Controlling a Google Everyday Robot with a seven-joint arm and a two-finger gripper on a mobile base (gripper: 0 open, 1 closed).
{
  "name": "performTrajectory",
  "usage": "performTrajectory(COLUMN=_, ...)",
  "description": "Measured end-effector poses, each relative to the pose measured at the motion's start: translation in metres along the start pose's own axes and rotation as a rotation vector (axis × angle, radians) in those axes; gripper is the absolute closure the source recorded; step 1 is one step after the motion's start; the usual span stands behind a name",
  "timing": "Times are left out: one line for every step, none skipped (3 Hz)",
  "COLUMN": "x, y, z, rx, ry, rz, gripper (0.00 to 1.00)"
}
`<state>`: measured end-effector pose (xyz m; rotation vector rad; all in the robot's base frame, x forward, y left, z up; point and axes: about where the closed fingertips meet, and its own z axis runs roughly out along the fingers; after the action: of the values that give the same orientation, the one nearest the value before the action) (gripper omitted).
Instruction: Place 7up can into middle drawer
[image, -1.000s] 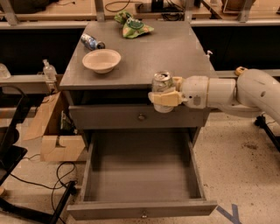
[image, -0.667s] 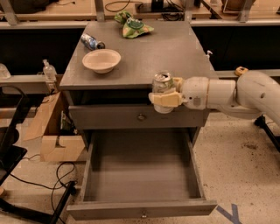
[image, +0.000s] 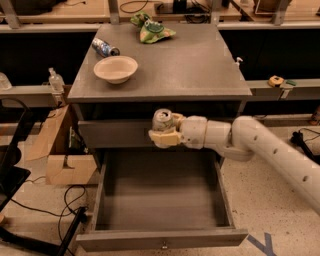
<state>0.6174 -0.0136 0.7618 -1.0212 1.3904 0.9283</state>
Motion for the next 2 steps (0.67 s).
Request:
performTrajectory(x=0.078, y=-0.004, z=0.046, rx=-0.041, ry=-0.036, rz=-0.089, gripper=1.0)
performTrajectory(x=0.148, y=-0.008, z=0.081, rx=-0.095, ry=-0.044, rz=-0.146, gripper=1.0)
